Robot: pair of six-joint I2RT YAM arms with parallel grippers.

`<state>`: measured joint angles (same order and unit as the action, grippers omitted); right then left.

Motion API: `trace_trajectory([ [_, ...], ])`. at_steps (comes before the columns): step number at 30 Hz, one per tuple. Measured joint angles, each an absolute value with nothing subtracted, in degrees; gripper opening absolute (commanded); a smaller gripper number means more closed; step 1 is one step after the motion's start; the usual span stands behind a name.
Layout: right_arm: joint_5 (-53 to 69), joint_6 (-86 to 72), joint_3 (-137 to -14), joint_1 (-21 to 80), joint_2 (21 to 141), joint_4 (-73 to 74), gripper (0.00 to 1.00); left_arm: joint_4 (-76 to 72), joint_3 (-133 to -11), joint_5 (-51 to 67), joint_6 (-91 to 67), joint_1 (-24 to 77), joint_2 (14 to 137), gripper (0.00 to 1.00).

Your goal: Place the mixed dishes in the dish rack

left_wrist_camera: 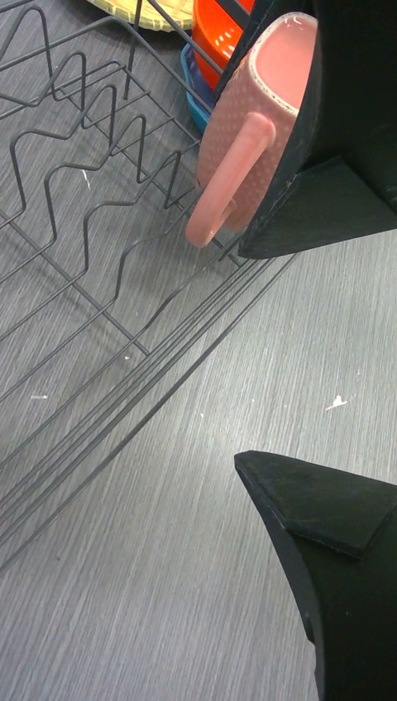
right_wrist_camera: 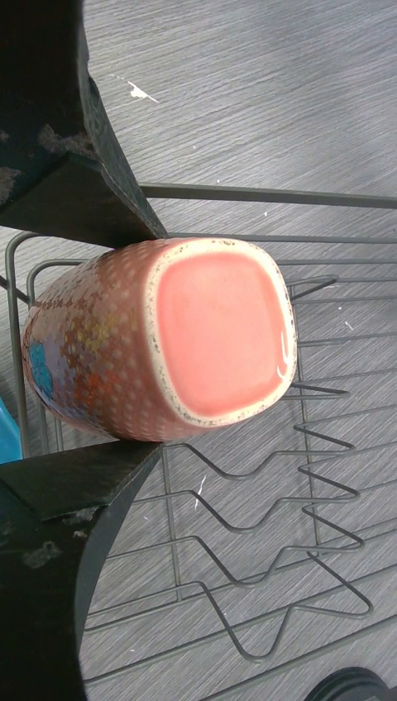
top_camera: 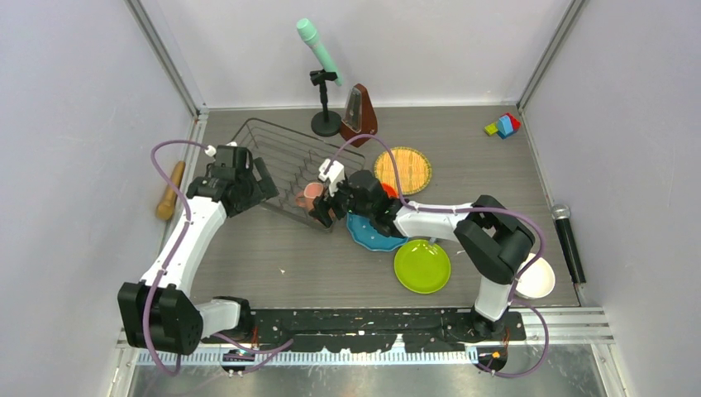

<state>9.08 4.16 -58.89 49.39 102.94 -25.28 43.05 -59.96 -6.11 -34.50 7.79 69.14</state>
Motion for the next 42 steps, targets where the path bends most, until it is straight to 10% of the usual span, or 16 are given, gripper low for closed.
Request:
trace_trajectory([
  [35,7.9,0.6,-52.9,49.4,102.9,-39.2,0.00,33.8,-63.2,15.6,-53.1,8.0,81.0,0.70],
  [42,7.8,2.3,-52.1,49.6,102.9,-40.6,0.00,38.8,-66.5,13.6,-61.3,9.0,85.1,0.47],
])
